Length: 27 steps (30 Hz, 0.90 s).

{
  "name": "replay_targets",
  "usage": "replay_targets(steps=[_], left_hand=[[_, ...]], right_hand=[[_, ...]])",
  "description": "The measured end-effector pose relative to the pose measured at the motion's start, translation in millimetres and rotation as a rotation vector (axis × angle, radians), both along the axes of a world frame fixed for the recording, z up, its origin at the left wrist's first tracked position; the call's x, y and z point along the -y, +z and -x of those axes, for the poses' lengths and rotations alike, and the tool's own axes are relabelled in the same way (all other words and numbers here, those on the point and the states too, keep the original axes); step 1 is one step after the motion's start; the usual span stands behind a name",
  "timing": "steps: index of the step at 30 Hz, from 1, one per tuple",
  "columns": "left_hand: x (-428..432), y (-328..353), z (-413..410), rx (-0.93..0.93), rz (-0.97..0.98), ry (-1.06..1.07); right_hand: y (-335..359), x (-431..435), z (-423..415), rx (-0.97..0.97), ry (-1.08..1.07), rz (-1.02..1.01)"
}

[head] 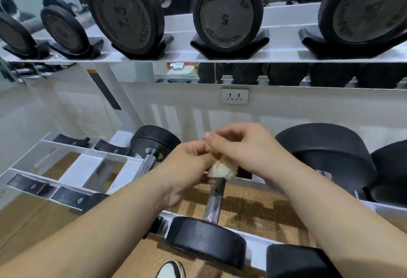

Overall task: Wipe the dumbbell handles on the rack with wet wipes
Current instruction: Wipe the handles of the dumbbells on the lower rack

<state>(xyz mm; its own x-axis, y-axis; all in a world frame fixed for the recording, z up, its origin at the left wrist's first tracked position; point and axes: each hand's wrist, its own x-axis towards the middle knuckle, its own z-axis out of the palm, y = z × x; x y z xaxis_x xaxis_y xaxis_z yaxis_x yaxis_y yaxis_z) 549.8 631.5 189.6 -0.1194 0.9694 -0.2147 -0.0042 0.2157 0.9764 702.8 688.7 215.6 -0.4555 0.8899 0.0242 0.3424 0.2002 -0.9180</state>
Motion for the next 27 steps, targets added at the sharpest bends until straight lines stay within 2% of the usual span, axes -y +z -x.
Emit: replay_targets(steps=[2,4,5,6,8,9,10,12,14,18,22,25,27], left_hand=[[-1,8,-1,0.013,-0.039,0.047],[-5,14,-1,0.021,-0.046,0.096],[-9,13,-1,-0.045,-0.077,0.124],[-14,9,1,-0.222,-0.128,0.184],[-23,-2,7,-0.72,-0.255,0.226],[-26,-7,8,-0.88,-0.304,0.131],[-29,-13,9,-0.953,-0.332,0.014],[-36,-24,14,-0.95,-0.342,-0.084],[-44,-30,23,-0.875,-0.347,-0.05],[-50,-37,31,-0.691,-0.296,-0.036],[-51,-43,32,-0.657,-0.325,-0.028],[-52,-46,36,-0.68,-0.349,-0.051],[-53,-50,39,-0.721,-0.36,-0.056]], right_hand=[[6,1,-11,-0.094,0.08,0.251],[1,-2,-18,-0.188,0.015,0.372],[-4,-4,-20,-0.208,-0.046,0.412],[-10,-5,-22,-0.198,-0.098,0.446],[-23,-5,-23,-0.09,-0.168,0.486],[-29,-6,-24,-0.023,-0.193,0.492],[-35,-8,-24,0.031,-0.218,0.498],[-43,-11,-19,0.063,-0.287,0.521],[-48,-12,-9,0.043,-0.368,0.524],[-68,-12,15,-0.13,-0.547,0.547],[-79,-2,26,-0.093,-0.454,0.629],[-81,5,19,0.013,-0.313,0.602],[-80,7,15,0.001,-0.291,0.601]])
